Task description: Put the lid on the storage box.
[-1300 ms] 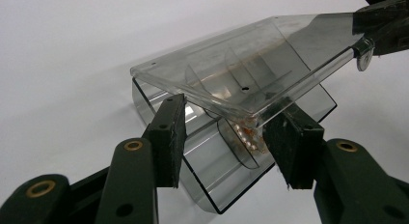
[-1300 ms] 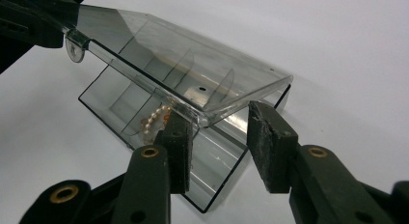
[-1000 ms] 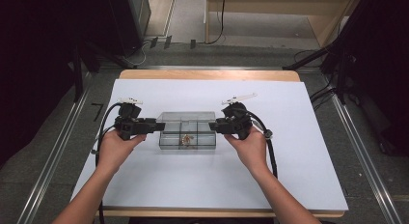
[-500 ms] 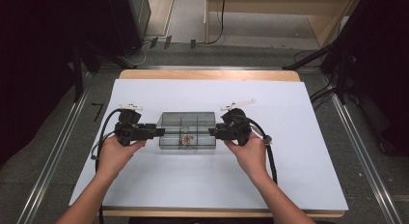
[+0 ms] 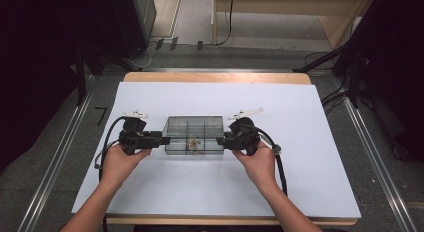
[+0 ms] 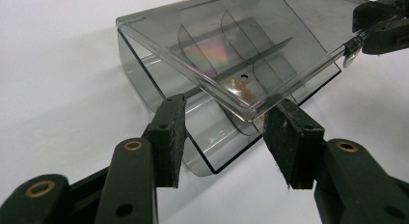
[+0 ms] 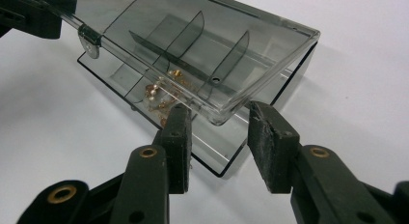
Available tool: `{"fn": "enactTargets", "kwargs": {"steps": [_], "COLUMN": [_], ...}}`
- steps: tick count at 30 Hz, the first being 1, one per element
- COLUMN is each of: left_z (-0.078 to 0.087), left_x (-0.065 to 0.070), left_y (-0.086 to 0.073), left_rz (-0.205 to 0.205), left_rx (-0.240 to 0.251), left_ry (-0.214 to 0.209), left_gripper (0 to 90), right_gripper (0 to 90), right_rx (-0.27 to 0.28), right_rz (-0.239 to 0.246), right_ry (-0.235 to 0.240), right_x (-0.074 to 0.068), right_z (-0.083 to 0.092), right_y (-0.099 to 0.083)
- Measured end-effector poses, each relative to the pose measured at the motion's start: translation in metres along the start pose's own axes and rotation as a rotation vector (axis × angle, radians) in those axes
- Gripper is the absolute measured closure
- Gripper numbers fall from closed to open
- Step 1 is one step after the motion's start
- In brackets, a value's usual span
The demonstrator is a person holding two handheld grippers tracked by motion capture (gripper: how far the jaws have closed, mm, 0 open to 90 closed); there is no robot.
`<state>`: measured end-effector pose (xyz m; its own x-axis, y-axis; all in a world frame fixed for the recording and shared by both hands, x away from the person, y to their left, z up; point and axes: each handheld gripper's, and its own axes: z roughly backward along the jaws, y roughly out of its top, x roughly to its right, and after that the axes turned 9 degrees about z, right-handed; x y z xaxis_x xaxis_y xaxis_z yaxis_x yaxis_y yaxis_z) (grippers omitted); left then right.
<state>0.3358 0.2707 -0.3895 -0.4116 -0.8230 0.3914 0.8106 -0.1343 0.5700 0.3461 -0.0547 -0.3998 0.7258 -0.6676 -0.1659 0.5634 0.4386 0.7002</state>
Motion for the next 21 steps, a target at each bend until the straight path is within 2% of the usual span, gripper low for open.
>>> {"fn": "enactTargets", "kwargs": {"steps": [21], "left_z": [-0.0046], "left_x": [0.0004], "left_y": [-0.0086], "left_rz": [-0.017], "left_rx": [-0.009], "left_ry": [0.011], "left_gripper": [52.3], "right_gripper": [63.2], "right_rx": [-0.003], "right_rz": [0.011], "right_ry": [-0.005], "right_x": [-0.0034], "right_z": [-0.0059], "right_y": [-0.0054]}}
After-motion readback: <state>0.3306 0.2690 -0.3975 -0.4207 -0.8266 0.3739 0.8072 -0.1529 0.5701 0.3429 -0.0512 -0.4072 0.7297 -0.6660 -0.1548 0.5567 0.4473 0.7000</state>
